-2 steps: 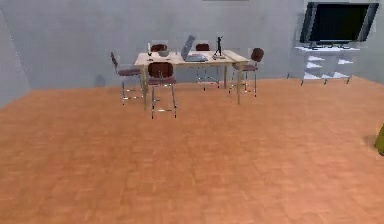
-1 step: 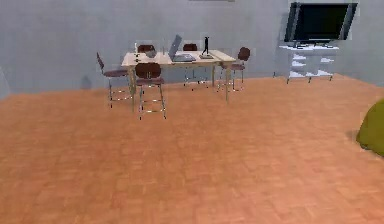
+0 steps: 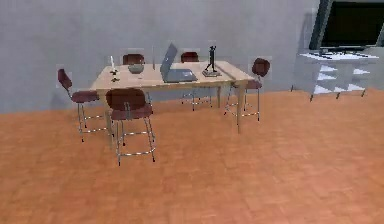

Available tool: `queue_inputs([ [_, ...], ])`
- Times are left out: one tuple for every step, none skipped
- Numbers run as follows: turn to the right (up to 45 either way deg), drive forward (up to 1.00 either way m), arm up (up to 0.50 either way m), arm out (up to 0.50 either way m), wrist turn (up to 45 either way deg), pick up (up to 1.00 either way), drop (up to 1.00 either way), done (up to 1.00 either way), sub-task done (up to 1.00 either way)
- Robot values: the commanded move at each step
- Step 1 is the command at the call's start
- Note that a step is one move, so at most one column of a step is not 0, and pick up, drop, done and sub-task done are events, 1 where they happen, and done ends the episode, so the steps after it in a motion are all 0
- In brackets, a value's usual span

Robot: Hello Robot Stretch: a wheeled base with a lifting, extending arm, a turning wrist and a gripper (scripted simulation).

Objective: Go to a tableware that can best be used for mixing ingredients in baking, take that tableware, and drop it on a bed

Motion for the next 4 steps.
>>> queue_inputs([
  [0.0,1.00,0.00,0.00,0.0,0.00,0.00,0.00,0.00],
  [0.0,0.55,0.00,0.00,0.0,0.00,0.00,0.00,0.00],
  [-45.0,0.00,0.00,0.00,0.0,0.00,0.00,0.00,0.00],
  [-45.0,0.00,0.00,0.00,0.0,0.00,0.00,0.00,0.00],
])
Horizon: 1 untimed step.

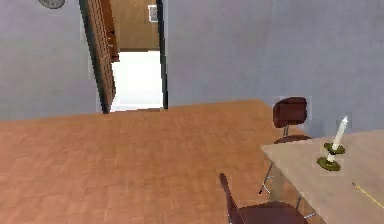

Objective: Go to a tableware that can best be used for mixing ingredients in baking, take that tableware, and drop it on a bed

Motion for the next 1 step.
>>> queue_inputs([
  [-33.0,0.00,0.00,0.00,0.0,0.00,0.00,0.00,0.00],
])
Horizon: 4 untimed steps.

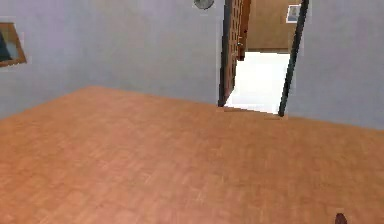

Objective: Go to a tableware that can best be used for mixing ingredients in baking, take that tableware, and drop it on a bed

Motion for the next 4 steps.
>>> queue_inputs([
  [45.0,0.00,0.00,0.00,0.0,0.00,0.00,0.00,0.00],
  [6.0,0.00,0.00,0.00,0.0,0.00,0.00,0.00,0.00],
  [0.0,0.20,0.00,0.00,0.0,0.00,0.00,0.00,0.00],
  [-42.0,0.00,0.00,0.00,0.0,0.00,0.00,0.00,0.00],
])
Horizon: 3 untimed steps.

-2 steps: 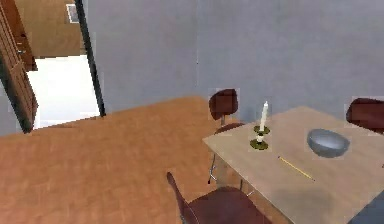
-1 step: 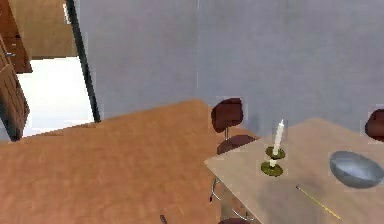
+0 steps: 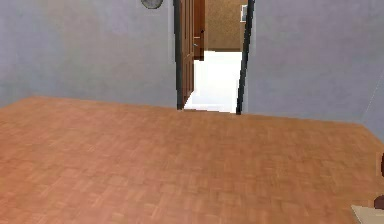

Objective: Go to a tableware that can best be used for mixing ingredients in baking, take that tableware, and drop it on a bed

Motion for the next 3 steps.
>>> queue_inputs([
  [-12.0,0.00,0.00,0.00,0.0,0.00,0.00,0.00,0.00],
  [0.0,0.25,0.00,0.00,0.0,0.00,0.00,0.00,0.00],
  [18.0,0.00,0.00,0.00,0.0,0.00,0.00,0.00,0.00],
])
